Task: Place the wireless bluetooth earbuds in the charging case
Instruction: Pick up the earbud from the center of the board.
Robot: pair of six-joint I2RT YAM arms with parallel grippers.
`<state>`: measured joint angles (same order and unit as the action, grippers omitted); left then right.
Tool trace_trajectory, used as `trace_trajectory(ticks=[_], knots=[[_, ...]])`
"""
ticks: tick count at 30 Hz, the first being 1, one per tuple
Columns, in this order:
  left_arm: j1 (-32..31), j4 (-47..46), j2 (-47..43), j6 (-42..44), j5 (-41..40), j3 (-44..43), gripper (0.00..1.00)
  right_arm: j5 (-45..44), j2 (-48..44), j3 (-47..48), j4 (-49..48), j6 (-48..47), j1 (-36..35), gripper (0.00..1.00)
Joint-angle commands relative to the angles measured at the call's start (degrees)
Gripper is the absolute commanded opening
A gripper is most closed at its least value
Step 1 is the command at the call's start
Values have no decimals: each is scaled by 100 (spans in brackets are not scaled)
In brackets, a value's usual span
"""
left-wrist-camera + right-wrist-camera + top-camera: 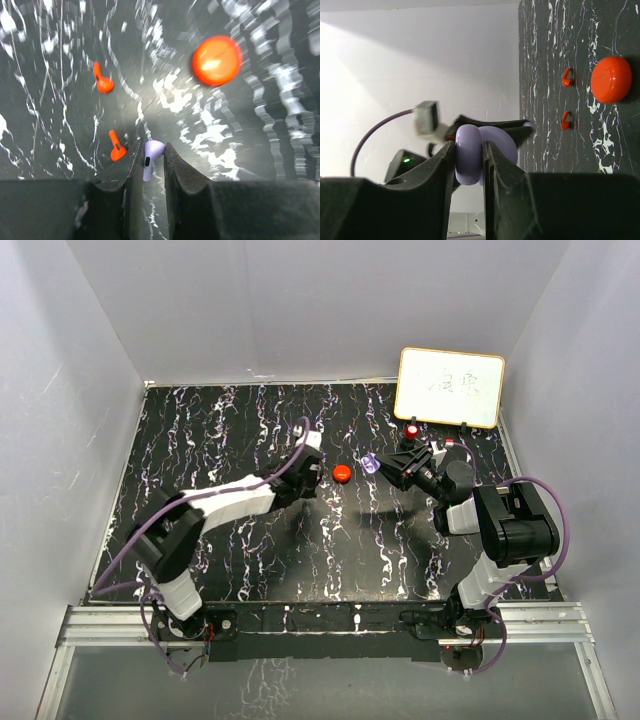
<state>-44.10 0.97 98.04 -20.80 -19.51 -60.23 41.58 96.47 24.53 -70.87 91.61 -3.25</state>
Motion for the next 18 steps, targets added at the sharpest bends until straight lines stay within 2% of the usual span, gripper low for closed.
trace_trajectory(ticks=[1,8,18], knots=[[3,-1522,-1288,140,486,435,0,-19,-246,-1,-246,-60,27,0],[-1,-2796,-1742,-29,1240,858,0,-19,-502,14,36,-133,13,0],[-5,-4398,-1594,-170,1937,1223,0,8,-676,25,309,39,-39,0]])
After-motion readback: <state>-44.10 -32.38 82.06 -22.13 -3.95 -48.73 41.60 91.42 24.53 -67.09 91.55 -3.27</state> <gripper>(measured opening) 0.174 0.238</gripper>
